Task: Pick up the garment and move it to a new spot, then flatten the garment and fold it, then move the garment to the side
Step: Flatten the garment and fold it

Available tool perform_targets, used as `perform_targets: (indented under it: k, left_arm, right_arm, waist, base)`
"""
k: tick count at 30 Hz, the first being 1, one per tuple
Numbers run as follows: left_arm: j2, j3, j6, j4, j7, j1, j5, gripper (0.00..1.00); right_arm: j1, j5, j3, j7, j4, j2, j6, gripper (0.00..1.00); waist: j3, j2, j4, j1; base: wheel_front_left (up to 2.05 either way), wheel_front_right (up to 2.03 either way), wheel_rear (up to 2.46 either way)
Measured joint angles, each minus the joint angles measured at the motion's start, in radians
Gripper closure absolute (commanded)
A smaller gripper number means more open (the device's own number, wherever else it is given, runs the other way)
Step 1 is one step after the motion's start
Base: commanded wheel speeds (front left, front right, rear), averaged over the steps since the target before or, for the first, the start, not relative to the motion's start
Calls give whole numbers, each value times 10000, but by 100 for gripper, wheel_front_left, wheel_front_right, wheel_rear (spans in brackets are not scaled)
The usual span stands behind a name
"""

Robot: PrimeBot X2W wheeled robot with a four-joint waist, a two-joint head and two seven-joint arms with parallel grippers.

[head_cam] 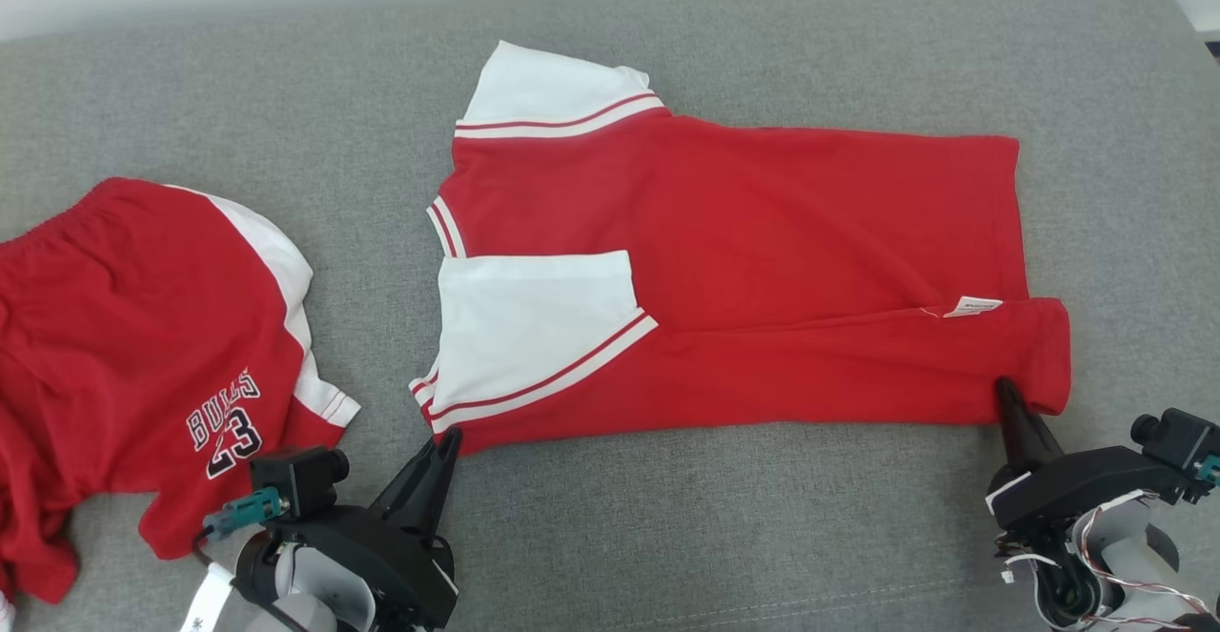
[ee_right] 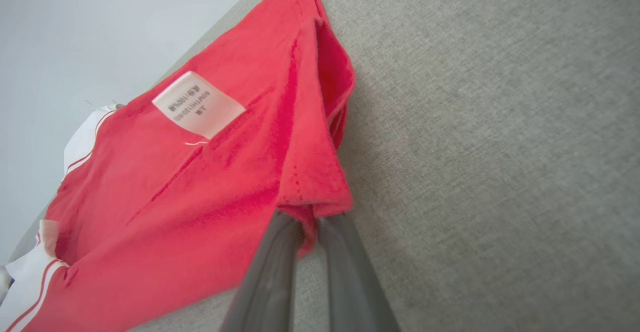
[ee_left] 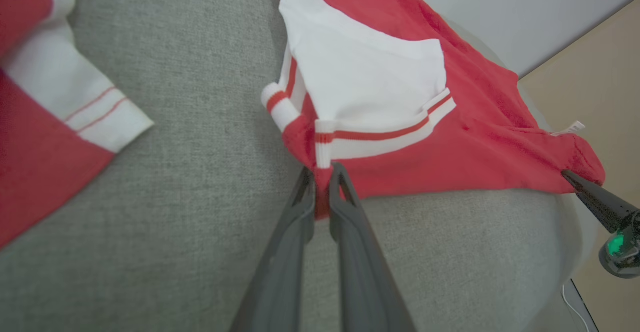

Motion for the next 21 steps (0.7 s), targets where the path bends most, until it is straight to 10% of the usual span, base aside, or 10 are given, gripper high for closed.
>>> perform_targets:
  k: [21]
  left_arm:
    - [694,-840,-343,-1831,479,1695,111,100]
  right_arm:
    - [1398,696,362,-209,-1014,-1135,0,100]
  waist:
    - [-741,0,580,-1]
  base:
    - [0,0,0]
